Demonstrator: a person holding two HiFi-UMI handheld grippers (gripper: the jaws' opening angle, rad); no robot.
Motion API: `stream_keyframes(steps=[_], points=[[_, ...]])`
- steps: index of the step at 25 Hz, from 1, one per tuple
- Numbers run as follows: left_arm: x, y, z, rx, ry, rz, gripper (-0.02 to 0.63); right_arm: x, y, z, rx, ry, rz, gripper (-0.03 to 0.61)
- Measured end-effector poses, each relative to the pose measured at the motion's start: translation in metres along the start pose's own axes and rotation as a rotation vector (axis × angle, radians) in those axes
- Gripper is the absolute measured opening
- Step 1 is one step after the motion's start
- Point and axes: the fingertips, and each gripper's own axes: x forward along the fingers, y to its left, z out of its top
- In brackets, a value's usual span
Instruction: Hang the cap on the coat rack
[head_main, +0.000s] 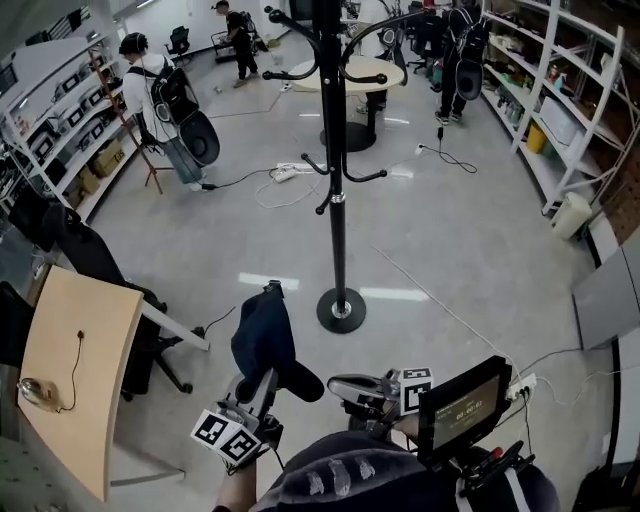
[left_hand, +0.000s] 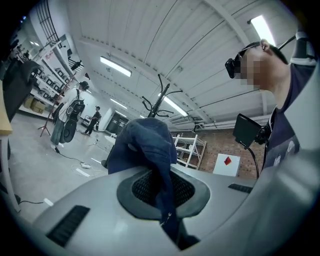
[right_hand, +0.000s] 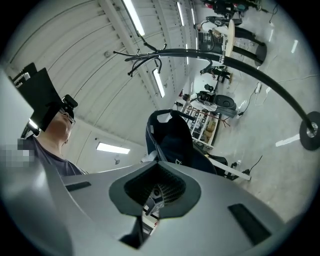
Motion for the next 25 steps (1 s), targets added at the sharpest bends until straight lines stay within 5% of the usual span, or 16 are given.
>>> stream_keyframes(steps=[10, 25], points=[[0.068, 0.001, 0.008, 0.028, 0.012, -0.019, 0.02, -0.031, -0.021, 0.058, -0.01, -0.03, -0.02, 0.005], [0.086, 0.1, 0.05, 0.028, 0.002, -0.208, 0.02, 0.052, -0.071, 0.08, -0.091, -0.108, -0.149, 0.005]])
